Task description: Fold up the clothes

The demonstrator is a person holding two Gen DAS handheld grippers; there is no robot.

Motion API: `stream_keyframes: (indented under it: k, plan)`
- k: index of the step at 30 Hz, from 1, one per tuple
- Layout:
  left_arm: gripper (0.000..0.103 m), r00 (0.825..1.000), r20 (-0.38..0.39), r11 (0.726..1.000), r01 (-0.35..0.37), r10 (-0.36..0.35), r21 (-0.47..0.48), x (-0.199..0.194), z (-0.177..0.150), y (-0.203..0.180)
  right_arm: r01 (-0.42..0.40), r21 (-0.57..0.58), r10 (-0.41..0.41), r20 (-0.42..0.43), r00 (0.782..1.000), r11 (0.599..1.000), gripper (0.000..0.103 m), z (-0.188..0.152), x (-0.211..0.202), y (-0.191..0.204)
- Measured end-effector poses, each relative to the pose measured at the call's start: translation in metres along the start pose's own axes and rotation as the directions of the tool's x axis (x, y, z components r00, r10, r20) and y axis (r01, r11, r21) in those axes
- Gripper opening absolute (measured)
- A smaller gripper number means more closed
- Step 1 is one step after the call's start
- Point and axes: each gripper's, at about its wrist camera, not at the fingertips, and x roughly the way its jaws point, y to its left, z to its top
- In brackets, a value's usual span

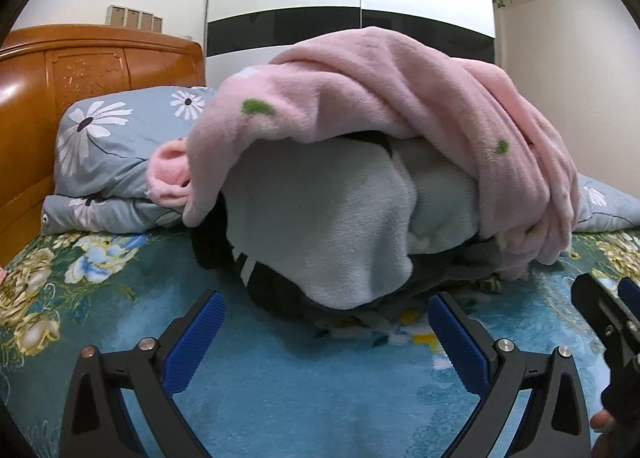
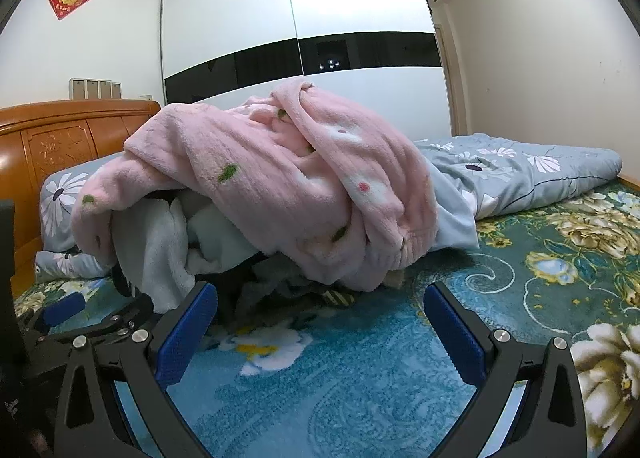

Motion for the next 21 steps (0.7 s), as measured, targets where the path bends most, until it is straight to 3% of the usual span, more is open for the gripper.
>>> stream_keyframes:
  k: [9, 13, 16, 18, 21]
  plan:
    - [0.103, 0.999, -0.025, 1.0, 0.026, -0.027, -0.014, 0.001, 0.011, -0.011, 0.007, -0.021, -0.007, 0.018, 1.0, 1.0, 0.103, -0.001, -0.006, 0.002]
    - [0.103, 1.0, -0.002, 0.999, 0.02, -0.02, -0.047, 0.0, 0.012, -0.008, 0.015, -0.026, -0.015, 0.015, 1.0, 1.0, 0.103, 0.0, -0.006, 0.002]
    - [0.103, 0.999, 0.012, 0.995, 0.052, -0.052, -0.088, 0.0, 0.016, -0.003, 0.019, -0.024, -0.019, 0.015, 1.0, 1.0, 0.103, 0.0, -0.006, 0.002]
    - [0.103, 0.992, 0.038, 0.986, 0.124, -0.12, -0.114, -0.009, 0.011, 0.009, 0.019, -0.022, -0.019, 0.013, 1.0, 1.0, 0.103, 0.0, -0.006, 0.001]
    - [0.103, 0.986, 0.043, 0.978, 0.166, -0.162, -0.127, -0.009, 0.008, 0.014, 0.009, -0.023, -0.009, 0.012, 1.0, 1.0, 0.103, 0.0, -0.005, 0.001]
